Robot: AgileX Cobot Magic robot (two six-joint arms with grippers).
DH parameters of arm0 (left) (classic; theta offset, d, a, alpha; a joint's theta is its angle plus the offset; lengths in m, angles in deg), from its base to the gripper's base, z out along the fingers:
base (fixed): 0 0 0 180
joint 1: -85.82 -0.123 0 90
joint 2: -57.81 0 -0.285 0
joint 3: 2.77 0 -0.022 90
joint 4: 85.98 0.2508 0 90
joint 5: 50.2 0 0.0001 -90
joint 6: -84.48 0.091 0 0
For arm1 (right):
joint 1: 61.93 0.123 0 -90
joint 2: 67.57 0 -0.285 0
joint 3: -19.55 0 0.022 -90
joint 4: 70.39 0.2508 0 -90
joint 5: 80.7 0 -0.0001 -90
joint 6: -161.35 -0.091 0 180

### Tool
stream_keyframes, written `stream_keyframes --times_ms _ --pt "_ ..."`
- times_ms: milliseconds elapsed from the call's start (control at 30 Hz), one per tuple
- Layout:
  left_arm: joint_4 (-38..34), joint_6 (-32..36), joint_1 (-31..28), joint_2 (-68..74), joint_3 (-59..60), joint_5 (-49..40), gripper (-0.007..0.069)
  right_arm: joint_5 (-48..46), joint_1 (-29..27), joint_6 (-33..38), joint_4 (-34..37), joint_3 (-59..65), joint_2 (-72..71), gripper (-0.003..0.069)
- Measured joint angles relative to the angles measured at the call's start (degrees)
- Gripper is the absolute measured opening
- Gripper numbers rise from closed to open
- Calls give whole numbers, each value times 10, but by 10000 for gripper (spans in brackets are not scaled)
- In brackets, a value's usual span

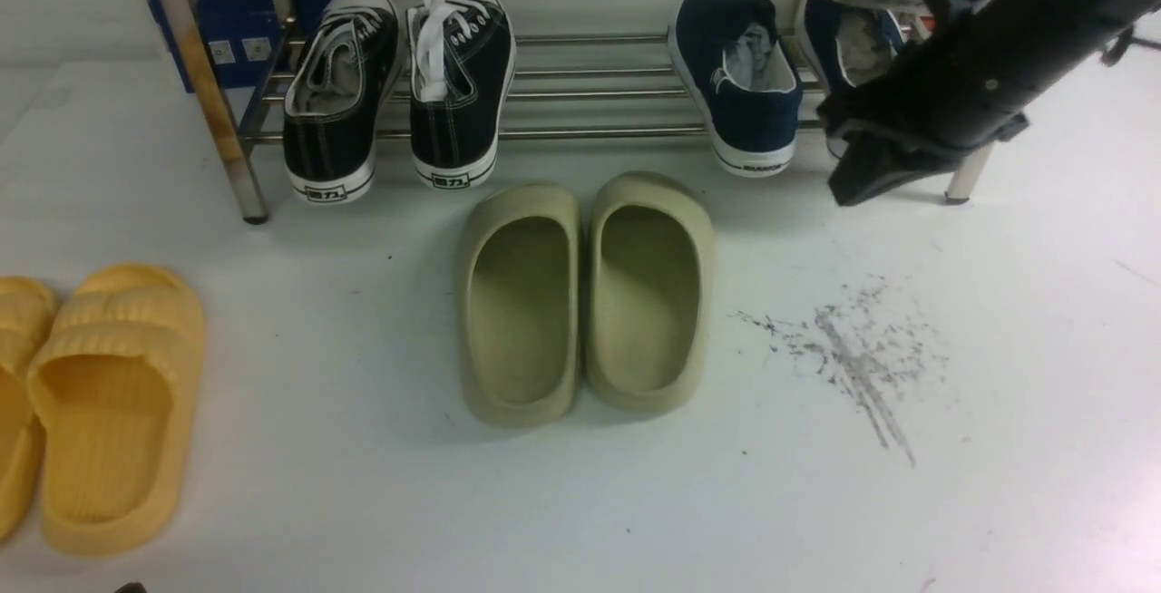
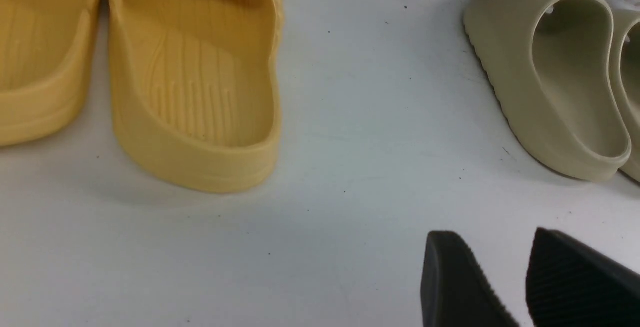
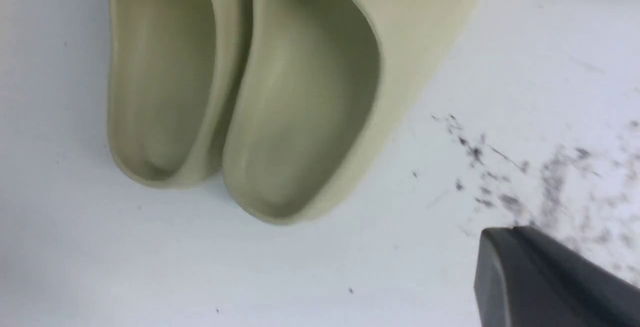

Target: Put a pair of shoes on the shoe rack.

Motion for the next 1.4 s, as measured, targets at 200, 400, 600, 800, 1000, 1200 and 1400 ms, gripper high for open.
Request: stream_keyframes --times_ms 200,400,600,800,1000,1200,1400 --pt "0 0 0 0 0 0 239 30 0 -40 -61 118 -154 8" --pt "0 0 0 0 0 0 239 168 0 -37 -61 348 -329 12" --pt "0 0 0 0 0 0 239 326 0 12 -52 538 -477 15" --pt "0 0 0 0 0 0 239 416 0 25 -10 658 -602 19" --pt "0 0 0 0 0 0 239 389 0 27 -8 697 -658 24" --pt "0 0 0 0 0 0 239 334 0 28 -8 701 -662 29" --pt "0 0 0 0 0 0 239 297 0 28 -8 701 -662 36"
